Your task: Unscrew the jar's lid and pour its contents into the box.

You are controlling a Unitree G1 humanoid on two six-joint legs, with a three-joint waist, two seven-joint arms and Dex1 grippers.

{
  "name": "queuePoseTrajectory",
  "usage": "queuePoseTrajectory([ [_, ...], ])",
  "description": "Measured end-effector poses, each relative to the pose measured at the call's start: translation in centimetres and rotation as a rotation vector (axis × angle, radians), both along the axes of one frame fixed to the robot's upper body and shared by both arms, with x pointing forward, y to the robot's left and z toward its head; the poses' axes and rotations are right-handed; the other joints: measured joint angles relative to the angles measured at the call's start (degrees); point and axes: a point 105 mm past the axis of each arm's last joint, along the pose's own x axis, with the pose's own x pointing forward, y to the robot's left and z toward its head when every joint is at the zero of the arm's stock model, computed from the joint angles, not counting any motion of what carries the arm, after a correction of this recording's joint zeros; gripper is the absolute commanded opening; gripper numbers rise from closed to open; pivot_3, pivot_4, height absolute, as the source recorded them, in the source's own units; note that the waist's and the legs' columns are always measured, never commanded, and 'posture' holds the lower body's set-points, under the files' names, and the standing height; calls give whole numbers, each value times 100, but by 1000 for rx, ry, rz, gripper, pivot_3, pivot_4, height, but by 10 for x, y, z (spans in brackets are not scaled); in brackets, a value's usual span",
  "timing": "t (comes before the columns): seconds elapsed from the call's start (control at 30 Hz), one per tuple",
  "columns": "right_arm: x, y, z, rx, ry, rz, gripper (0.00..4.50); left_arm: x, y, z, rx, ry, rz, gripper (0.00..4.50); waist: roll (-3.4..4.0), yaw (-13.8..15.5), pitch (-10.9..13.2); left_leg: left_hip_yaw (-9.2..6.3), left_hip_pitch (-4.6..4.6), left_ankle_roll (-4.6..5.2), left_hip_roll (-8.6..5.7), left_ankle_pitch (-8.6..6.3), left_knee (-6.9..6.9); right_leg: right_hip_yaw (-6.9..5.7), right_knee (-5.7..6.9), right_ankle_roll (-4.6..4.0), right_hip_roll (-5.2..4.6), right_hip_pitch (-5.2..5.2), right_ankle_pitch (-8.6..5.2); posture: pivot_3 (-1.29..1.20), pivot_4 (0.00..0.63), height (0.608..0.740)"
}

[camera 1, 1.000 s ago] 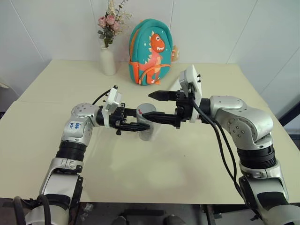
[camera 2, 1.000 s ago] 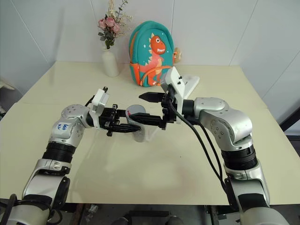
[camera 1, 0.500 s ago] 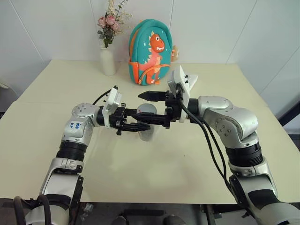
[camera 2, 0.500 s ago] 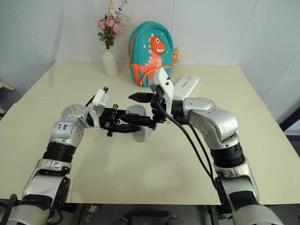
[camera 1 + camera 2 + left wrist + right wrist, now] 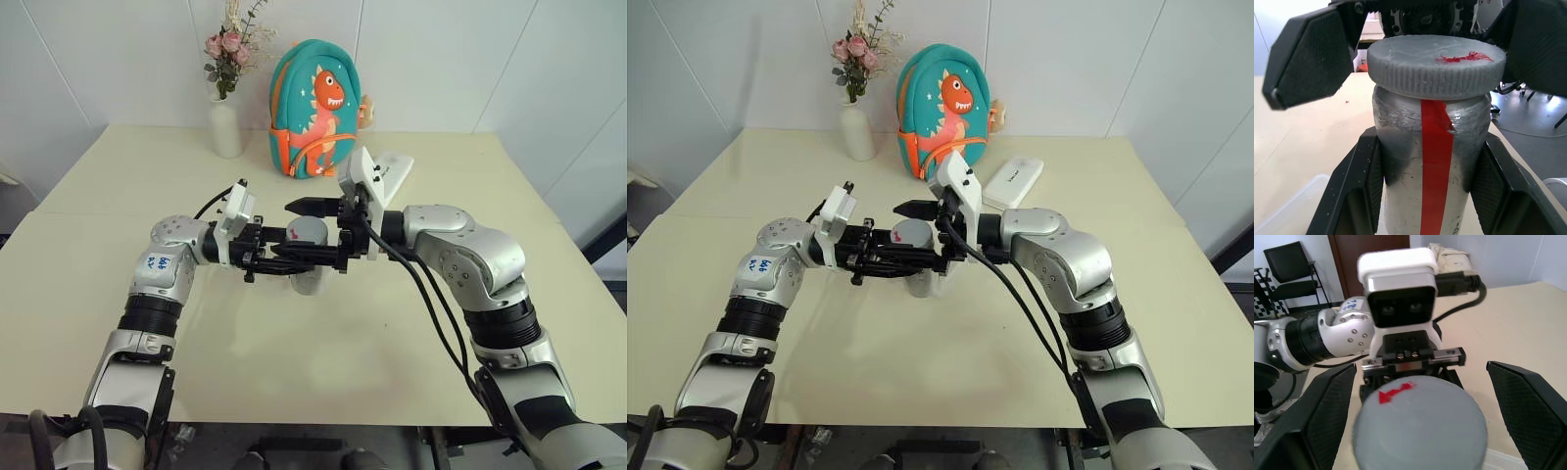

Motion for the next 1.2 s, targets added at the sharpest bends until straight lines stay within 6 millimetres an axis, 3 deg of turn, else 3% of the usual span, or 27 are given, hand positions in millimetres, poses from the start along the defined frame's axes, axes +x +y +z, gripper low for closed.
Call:
queuePoseTrajectory([
  [0.53,3,-11,-1,-29,-23,-17,4475,1,0,0,-2,0,8,2005,0,-1,0,0,0,0,0,0,-1,0,-1,0,0,0,0,0,150,740],
  [1.2,-5,-10,-1,-24,-12,19,4475,1,0,0,-2,-1,7,2005,0,1,0,0,0,0,0,0,0,0,-1,0,0,0,0,0,150,740],
])
